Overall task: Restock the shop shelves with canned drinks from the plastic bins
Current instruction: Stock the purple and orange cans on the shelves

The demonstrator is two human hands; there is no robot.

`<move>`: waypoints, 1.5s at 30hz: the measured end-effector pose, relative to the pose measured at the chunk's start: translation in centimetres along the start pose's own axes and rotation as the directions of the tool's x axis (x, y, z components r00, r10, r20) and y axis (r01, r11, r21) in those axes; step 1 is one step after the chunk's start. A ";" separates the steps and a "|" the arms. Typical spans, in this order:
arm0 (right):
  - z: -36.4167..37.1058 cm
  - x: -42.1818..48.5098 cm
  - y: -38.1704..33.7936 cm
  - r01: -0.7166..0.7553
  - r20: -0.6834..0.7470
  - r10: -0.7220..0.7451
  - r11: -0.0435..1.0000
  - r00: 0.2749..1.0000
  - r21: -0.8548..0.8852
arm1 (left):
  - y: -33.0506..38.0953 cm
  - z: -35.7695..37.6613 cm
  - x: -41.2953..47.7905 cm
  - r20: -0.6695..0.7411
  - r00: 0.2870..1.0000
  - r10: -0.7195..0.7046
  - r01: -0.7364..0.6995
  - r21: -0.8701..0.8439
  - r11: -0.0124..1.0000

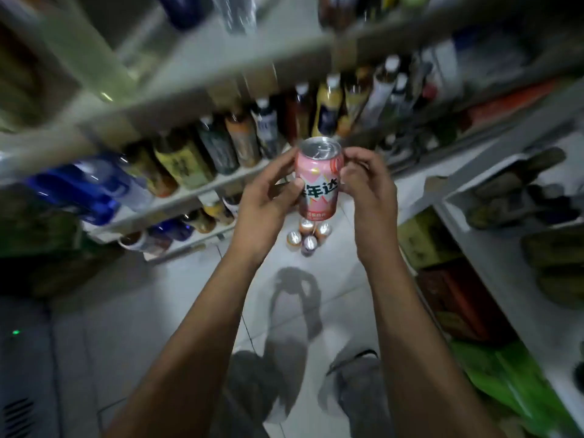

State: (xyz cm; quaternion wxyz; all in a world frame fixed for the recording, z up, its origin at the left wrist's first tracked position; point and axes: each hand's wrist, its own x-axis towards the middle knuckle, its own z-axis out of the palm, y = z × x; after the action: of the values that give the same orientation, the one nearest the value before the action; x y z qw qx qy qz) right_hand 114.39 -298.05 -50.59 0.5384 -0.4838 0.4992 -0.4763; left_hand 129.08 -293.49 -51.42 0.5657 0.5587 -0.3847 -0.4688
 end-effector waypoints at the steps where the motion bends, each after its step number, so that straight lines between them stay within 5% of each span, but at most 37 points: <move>1: 1.2 -0.1 -4.1 0.036 0.033 -0.037 0.999 0.999 0.027 | 4.4 -0.7 -0.2 -0.015 1.000 0.025 -0.026 -0.014 1.000; 8: 10.3 -3.1 -27.0 0.167 0.157 -0.199 0.966 0.967 0.197 | 29.7 -7.0 -2.4 -0.104 0.971 0.217 -0.214 0.034 0.976; 15: 17.0 -4.9 -38.0 0.254 0.346 -0.302 0.951 0.888 0.179 | 41.7 -12.6 -4.2 -0.202 0.895 0.399 -0.376 0.143 0.916; 23: 24.4 -2.6 -42.8 0.384 0.436 -0.354 0.923 0.827 0.021 | 46.5 -18.3 -2.5 -0.338 0.831 0.442 -0.349 0.302 0.887; 36: 33.7 3.6 -41.2 0.458 0.481 -0.354 0.881 0.802 -0.115 | 46.7 -23.6 3.8 -0.542 0.701 0.464 -0.138 0.534 0.834; 45: 35.6 4.5 -40.0 0.333 0.515 -0.257 0.941 0.817 -0.058 | 47.1 -24.4 3.7 -0.532 0.611 0.586 -0.045 0.715 0.697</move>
State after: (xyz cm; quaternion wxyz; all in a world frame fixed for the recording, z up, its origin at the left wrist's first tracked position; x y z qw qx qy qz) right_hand 149.00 -304.05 -9.90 0.5319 -0.7000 0.2944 -0.3746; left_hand 158.19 -293.45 -6.96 0.5223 0.7699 -0.3598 0.0708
